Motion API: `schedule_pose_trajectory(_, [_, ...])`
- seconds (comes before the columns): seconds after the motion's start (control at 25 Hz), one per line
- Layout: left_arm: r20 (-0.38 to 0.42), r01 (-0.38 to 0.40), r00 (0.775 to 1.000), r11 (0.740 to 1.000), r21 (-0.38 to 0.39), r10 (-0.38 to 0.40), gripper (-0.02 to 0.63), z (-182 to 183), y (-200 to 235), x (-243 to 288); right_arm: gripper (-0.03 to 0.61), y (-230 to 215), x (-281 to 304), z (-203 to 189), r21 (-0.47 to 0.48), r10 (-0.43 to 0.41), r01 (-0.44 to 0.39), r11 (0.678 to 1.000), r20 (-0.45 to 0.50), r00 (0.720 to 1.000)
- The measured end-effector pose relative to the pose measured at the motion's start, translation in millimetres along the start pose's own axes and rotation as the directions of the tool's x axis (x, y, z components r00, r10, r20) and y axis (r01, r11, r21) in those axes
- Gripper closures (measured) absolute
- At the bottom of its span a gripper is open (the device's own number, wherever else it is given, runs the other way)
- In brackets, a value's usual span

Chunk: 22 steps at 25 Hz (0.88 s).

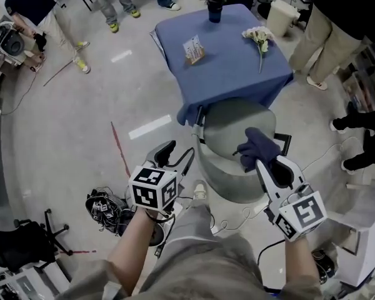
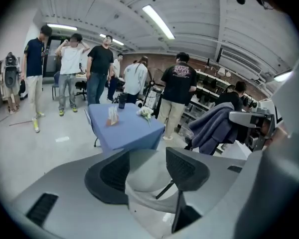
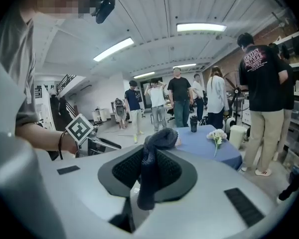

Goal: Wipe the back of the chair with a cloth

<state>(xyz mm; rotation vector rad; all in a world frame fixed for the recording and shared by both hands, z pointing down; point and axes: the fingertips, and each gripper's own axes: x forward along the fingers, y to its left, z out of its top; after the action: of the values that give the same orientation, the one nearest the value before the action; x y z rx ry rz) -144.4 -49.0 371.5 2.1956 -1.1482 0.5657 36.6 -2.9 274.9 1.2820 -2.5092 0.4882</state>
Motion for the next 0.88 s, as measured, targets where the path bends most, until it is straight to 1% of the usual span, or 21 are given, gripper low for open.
schedule_pose_trajectory(0.16, [-0.112, 0.041, 0.993, 0.998, -0.038, -0.045, 0.365, -29, 20, 36, 0.508, -5, 41, -24, 0.002, 0.011, -0.011, 1.0, -0.082, 0.997])
schedule_pose_trajectory(0.28, [-0.165, 0.055, 0.984, 0.996, -0.069, -0.066, 0.365, -47, 33, 57, 0.508, -5, 68, -40, -0.003, 0.026, -0.026, 1.0, -0.128, 0.991])
schedule_pose_trajectory(0.48, [-0.25, 0.063, 0.964, 0.991, -0.118, -0.091, 0.354, -73, 38, 82, 0.508, -7, 101, -69, 0.04, 0.067, -0.06, 0.997, -0.195, 0.978])
schedule_pose_trajectory(0.68, [-0.317, 0.024, 0.946, 0.986, -0.164, -0.075, 0.354, -102, 49, 101, 0.508, -5, 136, -105, 0.076, 0.151, -0.136, 0.988, -0.253, 0.956])
schedule_pose_trajectory(0.8, [-0.351, -0.003, 0.933, 0.974, -0.228, -0.079, 0.354, -124, 54, 114, 0.508, -2, 156, -131, 0.091, 0.207, -0.188, 0.978, -0.3, 0.931])
schedule_pose_trajectory(0.88, [-0.378, -0.025, 0.923, 0.969, -0.246, -0.072, 0.354, -140, 57, 123, 0.508, 2, 169, -150, 0.099, 0.245, -0.225, 0.969, -0.325, 0.913])
